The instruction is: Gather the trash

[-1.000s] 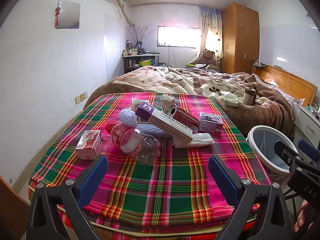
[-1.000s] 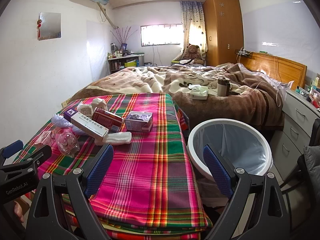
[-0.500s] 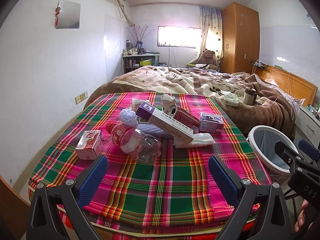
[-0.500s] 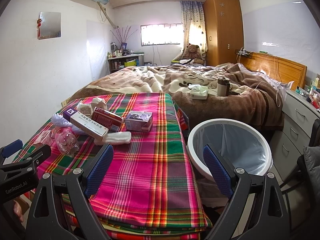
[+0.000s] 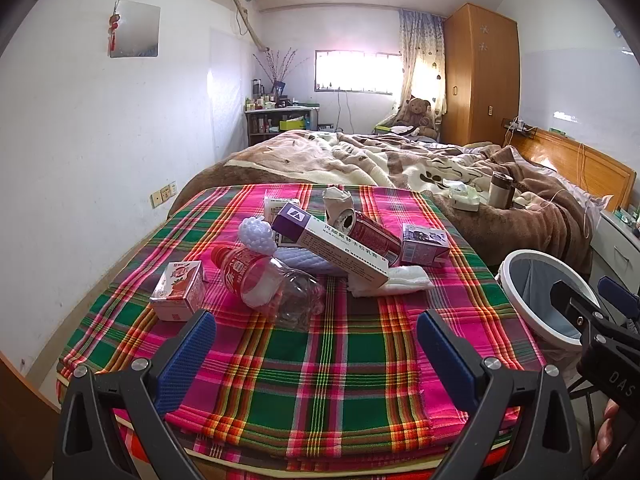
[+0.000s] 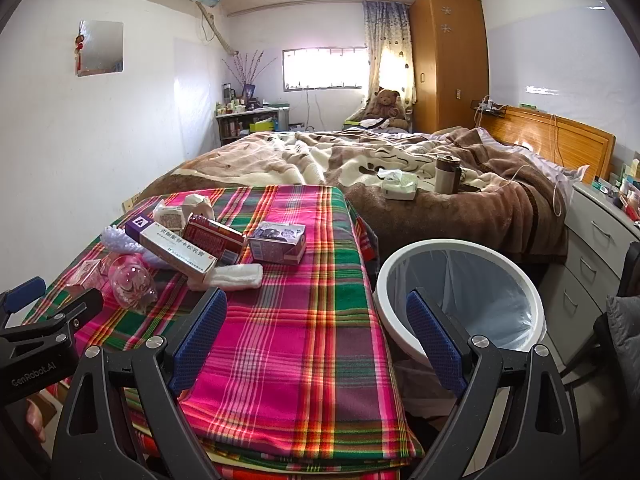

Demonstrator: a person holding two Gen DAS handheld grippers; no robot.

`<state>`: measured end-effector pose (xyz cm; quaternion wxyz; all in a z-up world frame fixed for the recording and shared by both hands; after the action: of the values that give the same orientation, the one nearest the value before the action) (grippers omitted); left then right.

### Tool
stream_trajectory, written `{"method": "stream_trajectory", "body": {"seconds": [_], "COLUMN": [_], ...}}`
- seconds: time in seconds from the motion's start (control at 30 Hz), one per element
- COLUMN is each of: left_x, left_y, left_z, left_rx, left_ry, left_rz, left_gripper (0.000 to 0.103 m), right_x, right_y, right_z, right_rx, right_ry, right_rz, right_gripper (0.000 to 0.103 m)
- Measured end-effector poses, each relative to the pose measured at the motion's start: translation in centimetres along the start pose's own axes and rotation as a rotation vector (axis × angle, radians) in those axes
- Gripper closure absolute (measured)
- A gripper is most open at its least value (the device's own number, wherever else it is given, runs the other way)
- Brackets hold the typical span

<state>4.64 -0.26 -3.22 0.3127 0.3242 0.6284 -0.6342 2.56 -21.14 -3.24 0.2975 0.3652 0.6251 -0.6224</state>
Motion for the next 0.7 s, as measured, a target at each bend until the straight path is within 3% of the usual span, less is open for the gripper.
{"method": "stream_trajectory", "body": {"seconds": [0.47, 0.6, 0.7], "left_x": [-0.1, 0.2, 0.1], "left_y": [2.2, 3.6, 4.8], "left_z": [-1.1, -2.1, -2.7], "left_rx": [-0.004, 0.043, 0.024], "left_ry": [-0.018, -0.067, -0.076], "left_rz": [-0.045, -0.081, -0.105], "left_gripper": [0.001, 0.001, 0.002], "right_x": [-0.5, -1.0, -1.8], "right_y": [1.7, 3.0, 4.3], "right_z": [-0.2, -0.1, 0.0], "right_rx": [-0.003, -0.041, -0.074], "right_ry": [-0.023, -0.037, -0.043], "right_rz": [-0.017, -0.018, -0.017], "right_gripper": [0.01, 0.01, 0.01]}}
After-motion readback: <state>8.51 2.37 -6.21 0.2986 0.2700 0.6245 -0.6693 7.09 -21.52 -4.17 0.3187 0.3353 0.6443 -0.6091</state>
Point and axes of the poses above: each gripper's, at about its wrist camera, not at the fingertips, and y roughly the way its jaws point, z to its right, x to its underside, the point moved 5 cm from there along y, roughly the way its jaws point, and after that the axes turned 4 degrees about -z, right-handed, at the moved point
